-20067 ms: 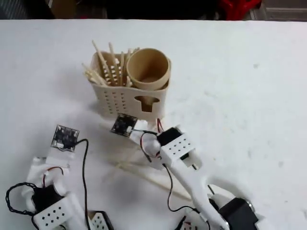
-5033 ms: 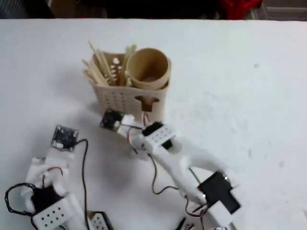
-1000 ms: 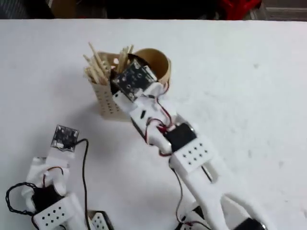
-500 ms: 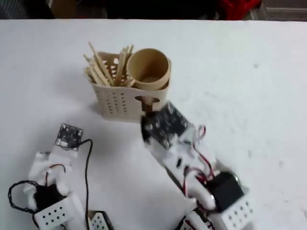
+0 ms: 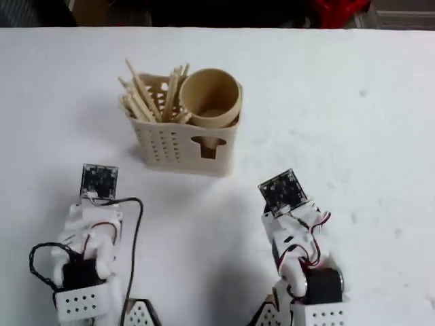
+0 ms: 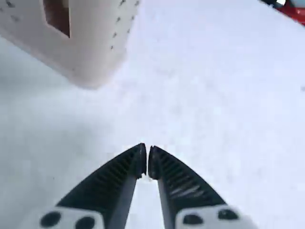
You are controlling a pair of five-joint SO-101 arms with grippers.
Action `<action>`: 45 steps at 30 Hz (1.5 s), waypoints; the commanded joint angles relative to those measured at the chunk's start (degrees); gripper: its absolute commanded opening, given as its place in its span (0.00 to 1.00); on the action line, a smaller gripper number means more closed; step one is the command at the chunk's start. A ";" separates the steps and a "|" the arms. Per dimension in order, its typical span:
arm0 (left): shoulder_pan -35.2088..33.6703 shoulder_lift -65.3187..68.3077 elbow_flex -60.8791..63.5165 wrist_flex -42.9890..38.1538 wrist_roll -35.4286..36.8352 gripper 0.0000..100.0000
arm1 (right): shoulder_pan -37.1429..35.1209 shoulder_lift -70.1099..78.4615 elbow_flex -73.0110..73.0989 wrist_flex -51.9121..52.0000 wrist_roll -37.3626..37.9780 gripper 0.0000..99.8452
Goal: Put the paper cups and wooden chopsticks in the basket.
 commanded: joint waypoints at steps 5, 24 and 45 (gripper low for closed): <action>5.93 0.13 -0.18 3.78 4.57 0.08 | 2.33 -1.54 10.73 -1.71 0.00 0.02; 5.85 0.04 -0.18 10.20 4.57 0.08 | 10.07 -1.19 11.16 10.07 -9.32 0.02; 5.85 0.04 -0.18 10.20 4.57 0.08 | 10.07 -1.19 11.16 10.07 -9.23 0.02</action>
